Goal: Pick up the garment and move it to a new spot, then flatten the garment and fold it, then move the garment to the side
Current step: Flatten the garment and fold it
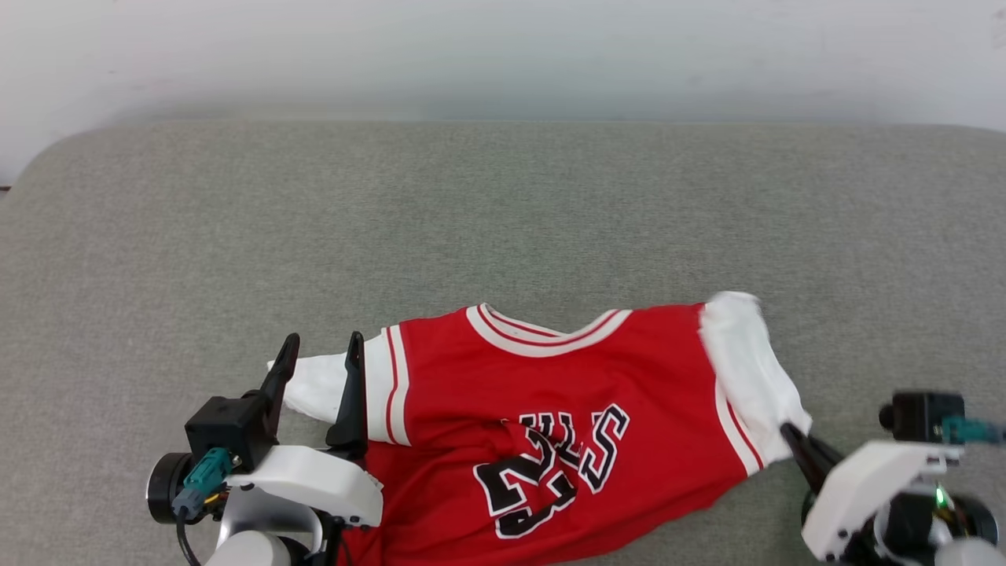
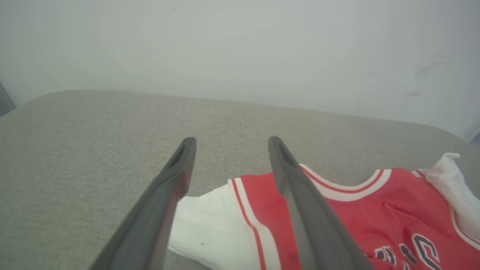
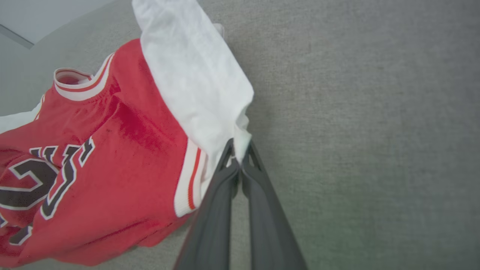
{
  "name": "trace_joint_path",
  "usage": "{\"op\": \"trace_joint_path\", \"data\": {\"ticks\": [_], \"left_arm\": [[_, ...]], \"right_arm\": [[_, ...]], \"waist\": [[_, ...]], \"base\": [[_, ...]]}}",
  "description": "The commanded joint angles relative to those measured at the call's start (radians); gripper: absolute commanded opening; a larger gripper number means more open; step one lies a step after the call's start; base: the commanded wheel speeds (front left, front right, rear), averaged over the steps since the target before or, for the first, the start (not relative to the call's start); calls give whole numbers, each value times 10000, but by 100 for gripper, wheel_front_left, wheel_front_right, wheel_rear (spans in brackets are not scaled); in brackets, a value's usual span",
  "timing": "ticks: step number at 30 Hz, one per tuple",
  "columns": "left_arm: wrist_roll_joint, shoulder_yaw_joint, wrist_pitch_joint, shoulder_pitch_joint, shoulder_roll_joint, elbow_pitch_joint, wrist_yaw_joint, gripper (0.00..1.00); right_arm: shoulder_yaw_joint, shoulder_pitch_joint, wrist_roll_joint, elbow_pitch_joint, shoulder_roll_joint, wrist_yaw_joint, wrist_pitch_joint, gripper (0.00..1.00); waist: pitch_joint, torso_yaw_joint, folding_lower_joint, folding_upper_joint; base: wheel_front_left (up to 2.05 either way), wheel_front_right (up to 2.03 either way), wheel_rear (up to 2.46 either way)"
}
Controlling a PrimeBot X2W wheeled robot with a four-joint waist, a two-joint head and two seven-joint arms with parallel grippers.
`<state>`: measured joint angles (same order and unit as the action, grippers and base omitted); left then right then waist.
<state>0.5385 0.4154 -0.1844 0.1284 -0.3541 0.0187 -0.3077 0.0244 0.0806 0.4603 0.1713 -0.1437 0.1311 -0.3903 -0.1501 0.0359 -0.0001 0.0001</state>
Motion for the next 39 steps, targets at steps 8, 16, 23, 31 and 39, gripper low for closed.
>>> {"op": "trace_joint_path", "data": {"ticks": [8, 16, 23, 31, 39], "left_arm": [[53, -3, 234, -133, -228, 68, -53, 100], [204, -67, 367, -326, -300, -28, -145, 100], [306, -84, 433, -491, -358, -169, -193, 100], [820, -418, 1225, -353, -782, -696, -104, 100], [2254, -498, 4313, 877, -1659, -1769, 747, 100]], "right_arm": [[1143, -1347, -430, -269, 813, -7, 169, 2], [1140, -1141, -1153, -958, 897, -7, 1503, 100], [1490, -1027, -1994, -1537, 937, -7, 2877, 100], [1022, -1389, -2630, -2616, 939, -7, 2862, 100], [379, -1409, -2470, -3610, 942, -7, 2676, 100]], "waist": [[100, -341, 1, -1], [278, -575, 1, -1], [631, -590, 1, -1], [943, -618, 1, -1], [352, -912, 1, -1]], "base": [[0, 0, 0], [0, 0, 0], [0, 0, 0], [0, 0, 0], [0, 0, 0]]}}
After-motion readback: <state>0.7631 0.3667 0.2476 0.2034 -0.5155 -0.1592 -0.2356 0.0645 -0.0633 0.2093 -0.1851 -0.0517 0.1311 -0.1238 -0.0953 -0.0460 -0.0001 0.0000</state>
